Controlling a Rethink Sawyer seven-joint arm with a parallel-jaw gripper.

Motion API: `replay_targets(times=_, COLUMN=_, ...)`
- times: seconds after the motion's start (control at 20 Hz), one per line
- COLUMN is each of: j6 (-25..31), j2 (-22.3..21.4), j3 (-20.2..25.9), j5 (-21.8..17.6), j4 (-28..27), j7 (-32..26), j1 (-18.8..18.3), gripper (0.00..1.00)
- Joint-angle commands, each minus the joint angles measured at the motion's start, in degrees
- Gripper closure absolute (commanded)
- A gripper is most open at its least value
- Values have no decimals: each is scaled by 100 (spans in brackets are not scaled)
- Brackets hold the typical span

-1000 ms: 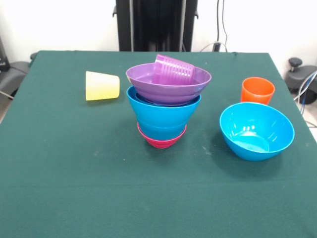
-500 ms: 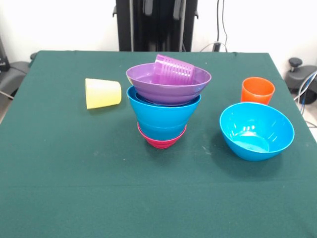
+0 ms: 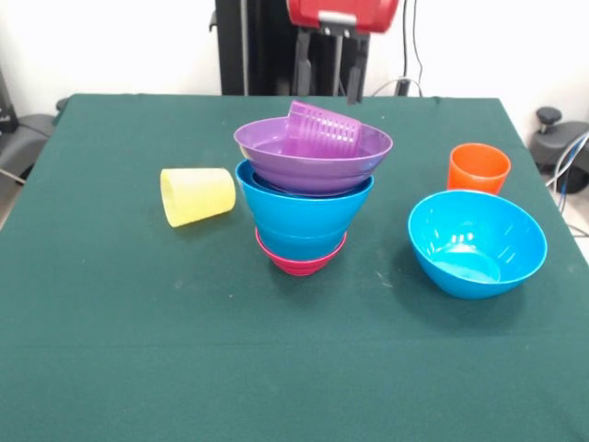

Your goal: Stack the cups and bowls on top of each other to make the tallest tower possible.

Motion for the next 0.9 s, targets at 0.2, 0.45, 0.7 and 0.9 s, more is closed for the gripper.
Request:
replay_targets(times=0.2, j6=-226, j2=605, j3=-207, j5=278, j4=-329, j7=1056, j1=468, gripper=0)
replay_targets(times=0.45, j6=387, j2=56, j3=-268, j5=511, j4=-219, j7=921, j1=601, gripper=0)
replay_targets(times=0.7, j6=1416, j2=-823, j3=-335, j5=736, j4=-60, j7=574, j1=591, gripper=0)
replay_targets(times=0.9, j6=1843, j2=-1164, j3=-444, j5=813, j4=-6, j7=574, j1=691, gripper=0)
